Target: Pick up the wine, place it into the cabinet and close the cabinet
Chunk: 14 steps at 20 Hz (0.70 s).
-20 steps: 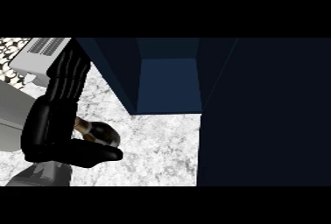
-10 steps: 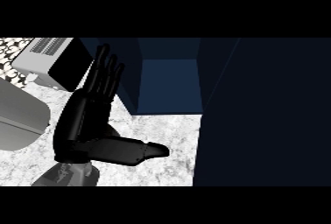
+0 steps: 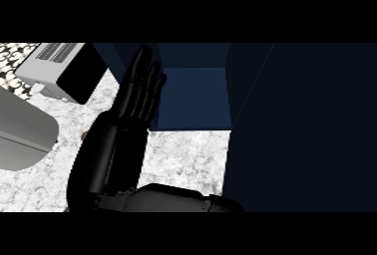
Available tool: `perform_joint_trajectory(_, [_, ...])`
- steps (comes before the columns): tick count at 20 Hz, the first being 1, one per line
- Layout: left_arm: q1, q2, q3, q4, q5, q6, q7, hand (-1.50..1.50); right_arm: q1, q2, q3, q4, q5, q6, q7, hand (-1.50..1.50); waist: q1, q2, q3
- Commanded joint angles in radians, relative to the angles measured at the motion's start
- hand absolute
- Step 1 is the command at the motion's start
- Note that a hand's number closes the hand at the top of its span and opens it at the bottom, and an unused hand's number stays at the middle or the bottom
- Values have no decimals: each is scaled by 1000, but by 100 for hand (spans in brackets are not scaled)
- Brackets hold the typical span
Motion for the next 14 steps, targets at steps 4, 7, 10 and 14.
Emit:
perform_joint_trajectory(4, [-74,-1,-52,-12,-89,81,133,-150,6,2,44,-211,8,-56,147,-150,0,1,0])
perform_joint_trajectory(7, [-52,-1,-28,-74,-116,60,171,-150,-33,24,102,-226,73,-109,210,-150,4,0,-1])
perform_joint_trajectory(10, [-40,-1,-84,-108,-221,103,223,-150,70,-32,37,-272,-9,-54,161,-150,-3,-4,0])
perform_joint_trajectory(14, [-74,-1,-66,-88,-232,97,238,-150,-46,-4,76,-240,47,-109,234,-150,2,1,-1])
